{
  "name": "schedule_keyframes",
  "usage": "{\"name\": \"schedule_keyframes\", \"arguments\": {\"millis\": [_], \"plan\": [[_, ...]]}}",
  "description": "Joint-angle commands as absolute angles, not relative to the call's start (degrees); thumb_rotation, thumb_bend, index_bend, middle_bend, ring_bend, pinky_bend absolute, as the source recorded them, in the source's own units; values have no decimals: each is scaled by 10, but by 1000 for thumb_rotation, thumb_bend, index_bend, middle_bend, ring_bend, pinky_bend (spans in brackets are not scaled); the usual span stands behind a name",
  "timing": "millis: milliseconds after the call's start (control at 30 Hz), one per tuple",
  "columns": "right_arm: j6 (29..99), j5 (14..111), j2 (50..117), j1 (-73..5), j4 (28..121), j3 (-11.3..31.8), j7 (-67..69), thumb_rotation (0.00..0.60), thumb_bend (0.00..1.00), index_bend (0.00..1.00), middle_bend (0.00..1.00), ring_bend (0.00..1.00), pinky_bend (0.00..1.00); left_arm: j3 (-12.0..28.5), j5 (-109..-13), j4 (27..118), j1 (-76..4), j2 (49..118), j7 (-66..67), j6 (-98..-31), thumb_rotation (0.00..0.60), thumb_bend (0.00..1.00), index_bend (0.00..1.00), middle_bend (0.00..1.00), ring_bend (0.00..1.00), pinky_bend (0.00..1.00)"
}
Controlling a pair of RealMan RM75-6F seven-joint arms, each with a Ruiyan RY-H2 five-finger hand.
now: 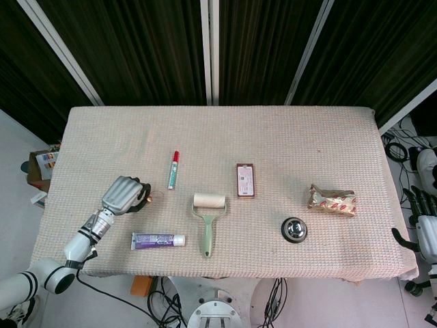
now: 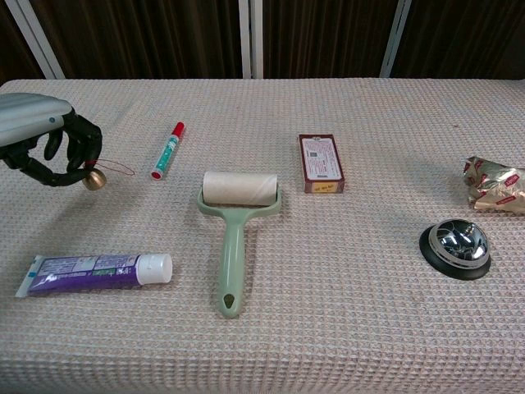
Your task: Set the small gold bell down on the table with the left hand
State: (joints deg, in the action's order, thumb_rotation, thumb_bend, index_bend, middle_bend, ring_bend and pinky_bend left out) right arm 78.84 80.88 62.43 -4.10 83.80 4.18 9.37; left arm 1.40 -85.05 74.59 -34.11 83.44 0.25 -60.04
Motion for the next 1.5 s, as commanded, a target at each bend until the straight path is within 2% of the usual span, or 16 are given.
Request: {"name": "schedule_keyframes", "arguments": {"millis": [33, 233, 467, 833, 1033, 1100, 1200, 1333, 1500], "plan": [[789, 808, 625, -41, 838, 42, 94, 600, 198, 0, 0, 0, 0, 12, -850, 736, -342, 842, -3, -596, 600, 432, 733, 639, 513, 597], [788, 807, 625, -41, 837, 42, 93, 600, 198, 0, 0, 0, 0, 12, -851, 715, -340, 857, 4, -602, 600, 426, 723, 633, 517, 600], [784, 806, 626, -41, 838, 41, 90, 600, 198, 0, 0, 0, 0, 7, -852, 696, -338, 868, 14, -597, 600, 424, 660, 585, 509, 594], [777, 800, 619, -42, 848, 41, 82, 600, 219, 0, 0, 0, 0, 5, -851, 692, -338, 868, 31, -593, 600, 389, 474, 512, 472, 570], [785, 807, 620, -42, 846, 42, 86, 600, 216, 0, 0, 0, 0, 1, -854, 703, -336, 859, 34, -594, 600, 298, 264, 412, 435, 547], [787, 807, 619, -41, 847, 42, 86, 600, 217, 0, 0, 0, 0, 3, -860, 706, -332, 858, 38, -611, 600, 283, 190, 367, 411, 524], [790, 807, 617, -40, 849, 43, 88, 600, 217, 0, 0, 0, 0, 6, -866, 720, -318, 846, 54, -648, 600, 256, 139, 309, 333, 463], [802, 813, 617, -37, 845, 45, 97, 600, 211, 0, 0, 0, 0, 13, -856, 760, -277, 811, 76, -715, 600, 202, 131, 219, 187, 344], [830, 832, 634, -31, 811, 45, 114, 600, 187, 0, 0, 0, 0, 13, -854, 787, -200, 755, 71, -834, 600, 143, 133, 169, 128, 286]]}}
